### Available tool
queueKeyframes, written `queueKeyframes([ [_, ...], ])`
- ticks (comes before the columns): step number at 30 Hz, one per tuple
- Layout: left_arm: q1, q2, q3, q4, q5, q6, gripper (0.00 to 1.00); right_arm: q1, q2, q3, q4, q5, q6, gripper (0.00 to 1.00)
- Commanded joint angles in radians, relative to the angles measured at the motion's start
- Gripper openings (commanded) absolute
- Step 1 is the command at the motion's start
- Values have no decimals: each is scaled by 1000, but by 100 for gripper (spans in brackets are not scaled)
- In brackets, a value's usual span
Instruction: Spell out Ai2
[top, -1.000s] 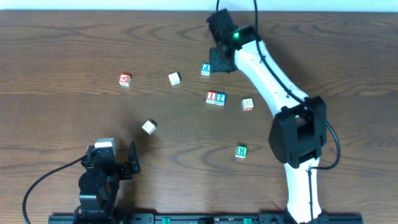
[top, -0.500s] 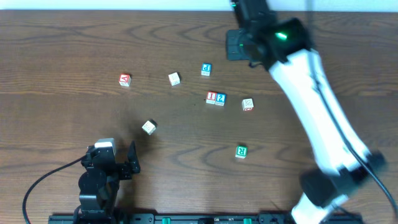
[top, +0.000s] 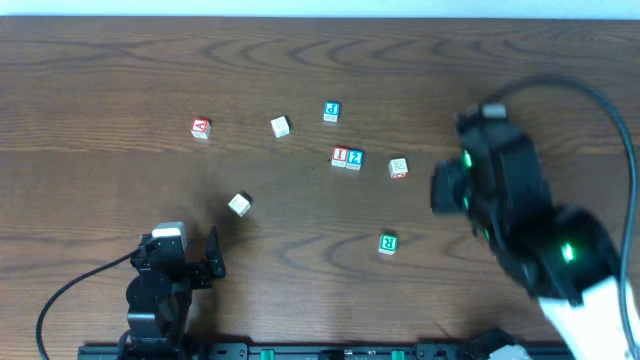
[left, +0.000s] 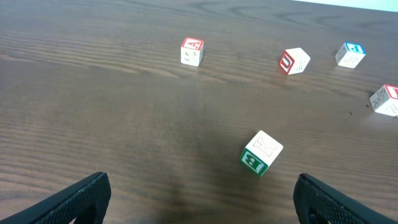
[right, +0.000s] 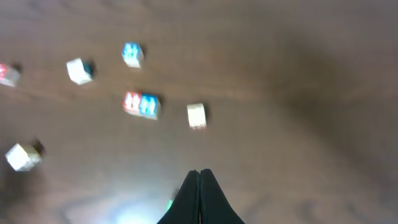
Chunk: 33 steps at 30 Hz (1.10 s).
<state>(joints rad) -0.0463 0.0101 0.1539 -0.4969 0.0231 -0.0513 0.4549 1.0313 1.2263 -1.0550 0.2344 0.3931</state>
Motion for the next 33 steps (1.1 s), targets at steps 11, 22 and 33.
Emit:
queueKeyframes([
  [11,5,-6,-16,-1,3,3,95,5,-260,-187,-6,-81,40,99],
  [22,5,-6,-16,-1,3,3,95,5,-259,-187,-53,-130,40,99],
  [33,5,-6,-16,0,88,-107,95,5,-259,-187,-53,-130,40,99],
])
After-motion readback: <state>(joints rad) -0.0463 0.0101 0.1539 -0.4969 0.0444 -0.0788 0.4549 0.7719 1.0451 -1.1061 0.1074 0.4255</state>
